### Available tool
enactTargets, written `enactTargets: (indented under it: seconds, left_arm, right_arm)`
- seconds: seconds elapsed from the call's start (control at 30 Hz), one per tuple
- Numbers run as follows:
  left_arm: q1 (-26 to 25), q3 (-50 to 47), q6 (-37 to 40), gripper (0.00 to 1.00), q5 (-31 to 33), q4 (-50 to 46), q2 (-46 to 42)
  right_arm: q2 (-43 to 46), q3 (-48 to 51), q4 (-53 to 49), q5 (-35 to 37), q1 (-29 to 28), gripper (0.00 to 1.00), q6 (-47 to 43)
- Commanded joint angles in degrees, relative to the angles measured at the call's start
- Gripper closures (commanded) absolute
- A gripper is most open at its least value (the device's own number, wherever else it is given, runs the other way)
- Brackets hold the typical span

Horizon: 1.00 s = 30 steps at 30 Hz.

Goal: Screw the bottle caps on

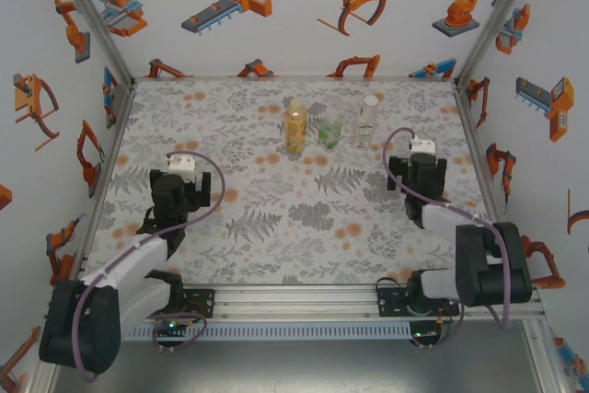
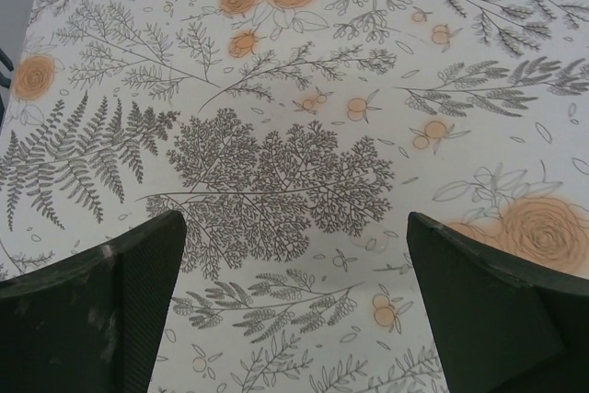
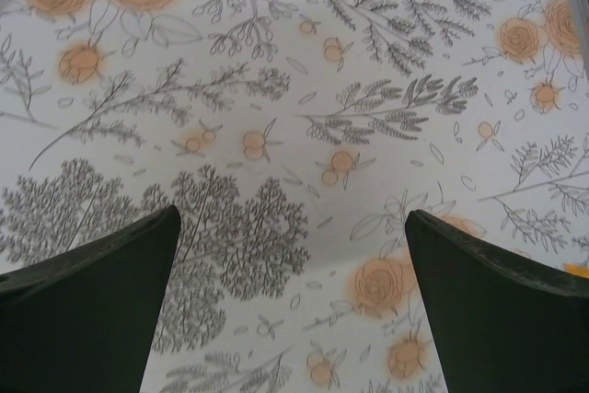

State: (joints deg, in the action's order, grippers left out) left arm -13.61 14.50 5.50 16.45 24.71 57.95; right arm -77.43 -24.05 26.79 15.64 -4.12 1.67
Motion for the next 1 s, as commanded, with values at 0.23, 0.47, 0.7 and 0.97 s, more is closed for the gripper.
enactTargets:
  seconds: [0.23, 0.47, 0.7, 0.97]
  left_arm:
    - [6.7, -0.8, -1.0, 0.03, -11.8, 18.2, 10.1]
    - [10.0, 1.5, -2.4, 0.03, -20.2, 22.3, 15.9]
    - [12.5, 4.6, -4.6, 0.03, -21.5, 27.2, 26.0]
    - [13.1, 7.3, -5.1, 0.03, -21.5, 26.1, 30.3]
  right_arm:
    - [-8.2, 4.8, 25.9, -7.6, 3.9, 0.01, 0.6]
    - [-10.7, 5.3, 29.1, -7.7, 4.0, 0.01, 0.9]
    - [-10.7, 4.7, 28.1, -2.7, 4.0, 0.01, 2.8]
    - [-10.7, 3.3, 25.2, -1.0, 4.0, 0.01, 3.4]
